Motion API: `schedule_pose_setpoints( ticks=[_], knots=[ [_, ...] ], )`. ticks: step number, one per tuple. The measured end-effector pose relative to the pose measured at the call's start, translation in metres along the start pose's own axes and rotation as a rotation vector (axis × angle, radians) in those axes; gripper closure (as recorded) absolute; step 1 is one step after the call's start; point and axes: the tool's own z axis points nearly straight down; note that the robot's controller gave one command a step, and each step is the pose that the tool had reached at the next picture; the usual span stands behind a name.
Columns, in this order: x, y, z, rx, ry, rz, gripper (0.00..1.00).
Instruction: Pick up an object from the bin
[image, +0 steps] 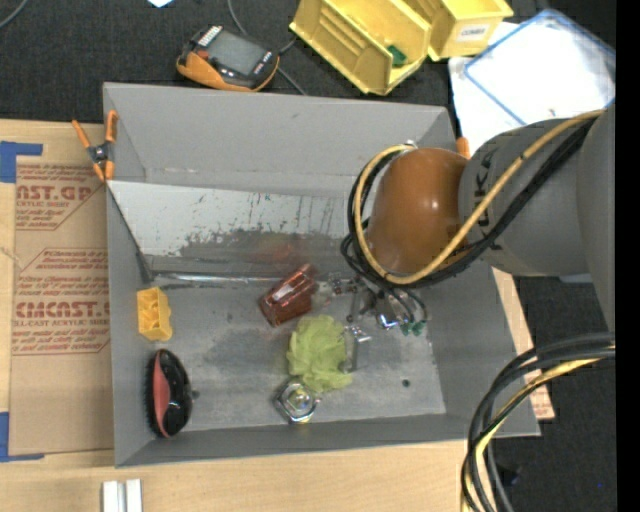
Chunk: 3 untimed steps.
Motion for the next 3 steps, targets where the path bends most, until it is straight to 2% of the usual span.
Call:
schedule_pose_setpoints(
  ticks=[1, 2, 3],
  knots=[
    [0.002, -0.009, 0.005, -0.001, 0.001, 0.049, 0.00],
    [-0.014, -0.116, 0.023, 0.001, -0.005, -0.201, 0.00],
    [0.021, -0.021, 0.052, -0.006, 0.002, -0.203, 0.00]
  ],
)
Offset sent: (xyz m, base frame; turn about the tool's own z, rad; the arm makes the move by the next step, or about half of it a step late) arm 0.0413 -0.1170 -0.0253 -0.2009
